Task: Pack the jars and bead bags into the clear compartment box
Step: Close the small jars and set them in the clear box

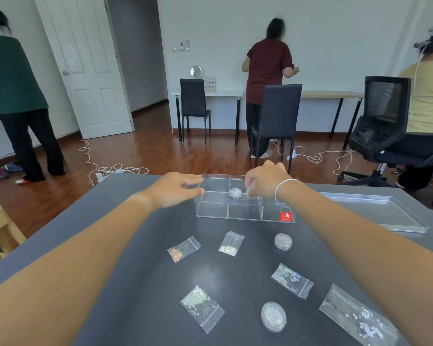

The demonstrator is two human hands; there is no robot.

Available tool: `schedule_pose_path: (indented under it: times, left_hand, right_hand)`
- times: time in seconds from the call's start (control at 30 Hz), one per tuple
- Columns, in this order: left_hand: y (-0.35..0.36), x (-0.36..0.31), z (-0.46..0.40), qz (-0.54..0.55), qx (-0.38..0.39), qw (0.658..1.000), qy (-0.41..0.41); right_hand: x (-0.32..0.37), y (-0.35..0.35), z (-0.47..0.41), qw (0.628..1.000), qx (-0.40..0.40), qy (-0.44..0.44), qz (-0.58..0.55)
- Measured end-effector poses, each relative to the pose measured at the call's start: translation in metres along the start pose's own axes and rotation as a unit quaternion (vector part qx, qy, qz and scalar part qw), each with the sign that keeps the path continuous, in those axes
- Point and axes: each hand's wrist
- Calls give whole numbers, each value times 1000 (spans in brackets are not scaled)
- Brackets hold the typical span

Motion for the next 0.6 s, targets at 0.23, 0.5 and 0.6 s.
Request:
schedule_pose_path:
  times: [0.23, 0.5, 0.6]
  left_hand:
    - [0, -1, 1, 0, 7, 1000, -3]
    - [-1, 1, -1, -10, 8, 1000, -3]
    - [-1, 2, -1, -16, 8, 1000, -2]
  right_hand:
    - [4, -4, 1, 1000, 9, 3, 19]
    - [-2, 2, -3, 1000, -15, -12, -3]
    - [-3, 4, -1, 999, -47, -19, -9]
Point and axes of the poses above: each hand's wrist, its own z-axis away from the middle knuckle, its own y-axis out of the palm, x = y × z, and after that the axes turned 15 degrees about x, right-handed
